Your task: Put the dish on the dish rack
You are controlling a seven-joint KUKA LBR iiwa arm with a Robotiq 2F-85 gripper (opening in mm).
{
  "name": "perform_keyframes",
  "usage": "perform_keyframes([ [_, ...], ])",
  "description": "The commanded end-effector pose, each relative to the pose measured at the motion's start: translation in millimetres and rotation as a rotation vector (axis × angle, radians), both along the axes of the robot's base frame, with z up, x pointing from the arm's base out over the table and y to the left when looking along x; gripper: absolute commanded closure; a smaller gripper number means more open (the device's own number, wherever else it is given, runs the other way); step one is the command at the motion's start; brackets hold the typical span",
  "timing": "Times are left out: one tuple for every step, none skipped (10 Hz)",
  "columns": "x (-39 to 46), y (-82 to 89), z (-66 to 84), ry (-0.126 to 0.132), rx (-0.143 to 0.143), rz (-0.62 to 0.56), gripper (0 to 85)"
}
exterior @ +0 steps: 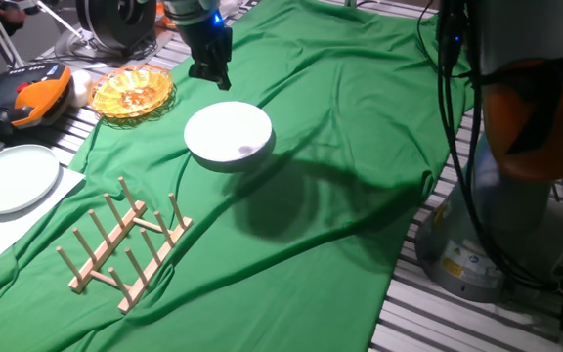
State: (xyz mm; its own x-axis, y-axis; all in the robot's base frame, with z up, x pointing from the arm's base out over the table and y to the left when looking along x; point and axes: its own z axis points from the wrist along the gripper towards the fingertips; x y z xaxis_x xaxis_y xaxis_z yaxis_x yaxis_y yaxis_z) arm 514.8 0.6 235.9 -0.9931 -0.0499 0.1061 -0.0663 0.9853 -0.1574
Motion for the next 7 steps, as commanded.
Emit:
perform_keyframes([
  [-0.1,0.0,-0.1,0.030,0.004,-0.018,85.0],
  [-0.1,0.0,-0.1,0.043,0.002,-0.023,85.0],
  [3.1,1.3,-3.7,0.046,-0.020,-0.027,68.0],
  [7.1,3.5,-9.1,0.041,-0.027,-0.034,68.0],
  [11.5,5.8,-15.3,0.034,-0.044,-0.036,51.0],
  [16.2,8.5,-23.2,0.032,-0.045,-0.042,51.0],
  [19.2,10.4,-29.0,0.029,-0.044,-0.048,51.0],
])
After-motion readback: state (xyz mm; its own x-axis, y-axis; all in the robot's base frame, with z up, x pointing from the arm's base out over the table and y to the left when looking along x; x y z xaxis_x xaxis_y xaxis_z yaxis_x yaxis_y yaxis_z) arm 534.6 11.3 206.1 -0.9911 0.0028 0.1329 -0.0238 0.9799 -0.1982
